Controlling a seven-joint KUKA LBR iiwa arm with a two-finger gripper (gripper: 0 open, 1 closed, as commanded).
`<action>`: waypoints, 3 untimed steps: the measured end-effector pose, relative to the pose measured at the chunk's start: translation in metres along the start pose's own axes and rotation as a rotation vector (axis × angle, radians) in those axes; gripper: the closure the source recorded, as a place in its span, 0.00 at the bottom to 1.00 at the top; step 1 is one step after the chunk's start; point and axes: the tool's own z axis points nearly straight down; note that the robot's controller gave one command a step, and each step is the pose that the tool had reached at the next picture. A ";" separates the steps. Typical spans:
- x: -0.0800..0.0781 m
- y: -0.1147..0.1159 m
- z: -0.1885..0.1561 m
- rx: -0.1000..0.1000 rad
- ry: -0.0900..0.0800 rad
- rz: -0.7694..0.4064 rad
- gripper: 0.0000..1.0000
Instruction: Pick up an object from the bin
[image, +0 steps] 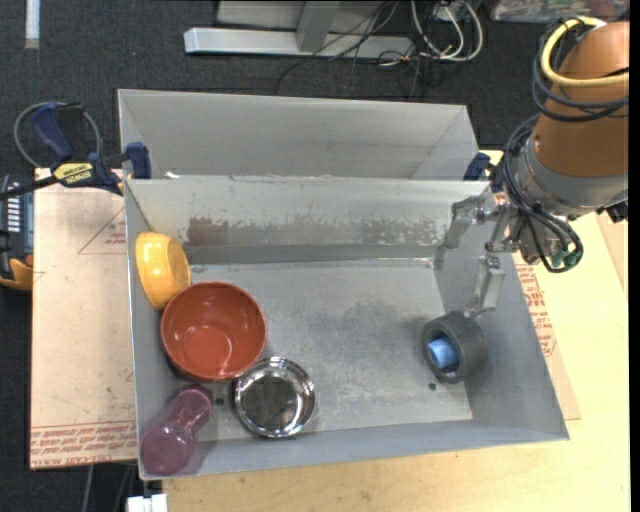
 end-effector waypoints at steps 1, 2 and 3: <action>-0.028 0.055 0.049 -0.002 -0.001 -0.119 0.00; 0.029 0.052 0.055 0.002 -0.005 -0.191 0.00; -0.018 0.040 0.067 0.000 -0.013 -0.281 0.00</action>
Offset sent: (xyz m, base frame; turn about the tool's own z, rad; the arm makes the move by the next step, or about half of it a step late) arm -0.0265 0.0526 -0.0548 -0.1922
